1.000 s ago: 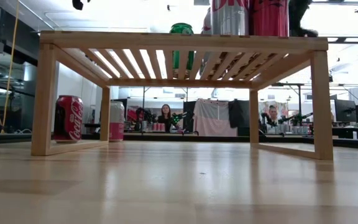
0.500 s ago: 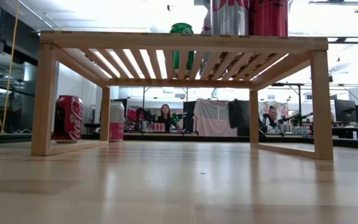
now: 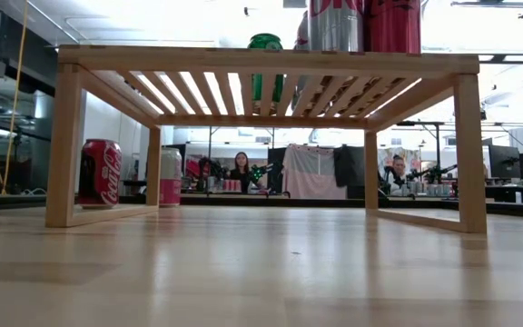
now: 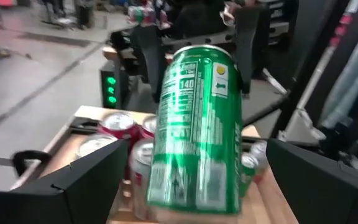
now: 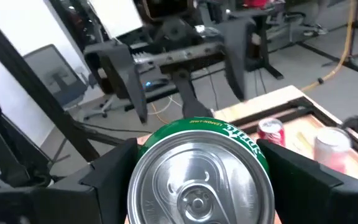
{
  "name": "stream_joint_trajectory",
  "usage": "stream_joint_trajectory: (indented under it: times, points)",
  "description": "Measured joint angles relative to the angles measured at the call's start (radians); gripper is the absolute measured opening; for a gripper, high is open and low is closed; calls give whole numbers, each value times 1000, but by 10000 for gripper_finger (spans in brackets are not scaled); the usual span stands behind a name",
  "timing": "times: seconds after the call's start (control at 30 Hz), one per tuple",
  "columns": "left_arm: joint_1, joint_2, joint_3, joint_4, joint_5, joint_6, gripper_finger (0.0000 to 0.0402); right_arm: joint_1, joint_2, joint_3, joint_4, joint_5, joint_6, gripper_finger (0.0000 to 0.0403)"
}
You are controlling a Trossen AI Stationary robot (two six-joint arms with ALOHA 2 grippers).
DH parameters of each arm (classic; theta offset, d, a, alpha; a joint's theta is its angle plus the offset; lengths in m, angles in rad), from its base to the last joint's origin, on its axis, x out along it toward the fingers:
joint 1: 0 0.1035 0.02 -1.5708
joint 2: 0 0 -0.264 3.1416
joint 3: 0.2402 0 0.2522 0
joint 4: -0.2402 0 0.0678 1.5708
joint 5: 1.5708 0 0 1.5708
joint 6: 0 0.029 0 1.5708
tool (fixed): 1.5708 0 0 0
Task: Place canned beverage on shelf
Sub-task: Put the top green soda can on the shelf
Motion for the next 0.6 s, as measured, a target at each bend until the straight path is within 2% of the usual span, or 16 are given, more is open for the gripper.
stream_joint_trajectory:
  times: [0.2,0.3,0.47,0.6]
  points:
    - [-1,34,0,-74,106,-61,375,24,46,0,36,13,-16,284]
    - [-7,57,0,-91,128,-88,375,28,59,0,59,10,-11,284]
    - [-18,109,0,-85,232,-136,375,38,89,0,99,-11,0,284]
    - [-36,142,0,-86,246,-135,374,37,99,0,104,-31,4,284]
